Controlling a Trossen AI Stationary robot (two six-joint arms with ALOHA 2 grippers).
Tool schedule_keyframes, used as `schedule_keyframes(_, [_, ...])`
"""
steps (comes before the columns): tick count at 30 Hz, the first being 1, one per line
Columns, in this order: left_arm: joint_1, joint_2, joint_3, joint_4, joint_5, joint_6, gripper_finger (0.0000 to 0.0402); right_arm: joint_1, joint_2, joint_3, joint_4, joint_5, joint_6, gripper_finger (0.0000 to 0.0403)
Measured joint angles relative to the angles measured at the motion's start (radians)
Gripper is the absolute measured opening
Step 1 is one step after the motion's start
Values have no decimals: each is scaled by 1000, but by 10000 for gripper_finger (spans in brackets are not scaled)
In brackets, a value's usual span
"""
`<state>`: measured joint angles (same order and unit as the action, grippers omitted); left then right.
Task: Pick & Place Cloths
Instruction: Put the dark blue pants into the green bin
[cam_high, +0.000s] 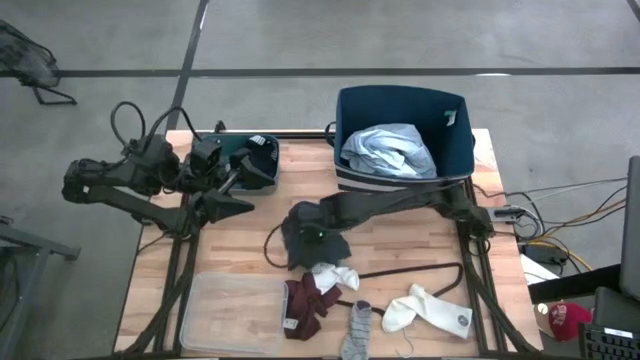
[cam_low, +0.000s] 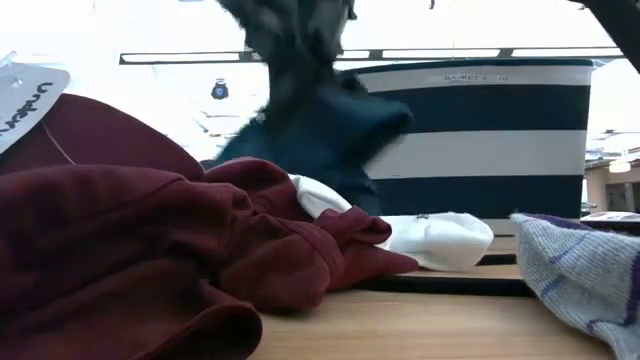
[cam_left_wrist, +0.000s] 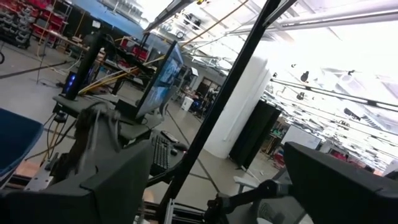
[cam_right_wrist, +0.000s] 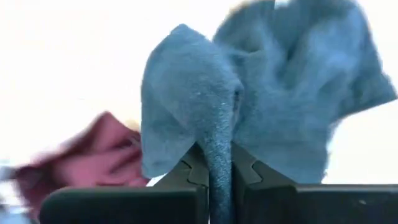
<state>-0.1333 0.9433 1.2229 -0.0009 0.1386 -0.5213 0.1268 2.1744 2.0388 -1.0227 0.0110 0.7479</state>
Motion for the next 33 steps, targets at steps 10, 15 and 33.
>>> schedule_keyframes(10, [0,-29,0,-8,1,23,367,-28,-239,1,206,109,4,10])
schedule_keyframes(15, [0,-39,0,-105,-22,31,367,-35,-335,1,206,116,7,9])
schedule_keyframes(33, [0,141,0,-244,-66,-32,367,-35,-392,1,343,117,38,11])
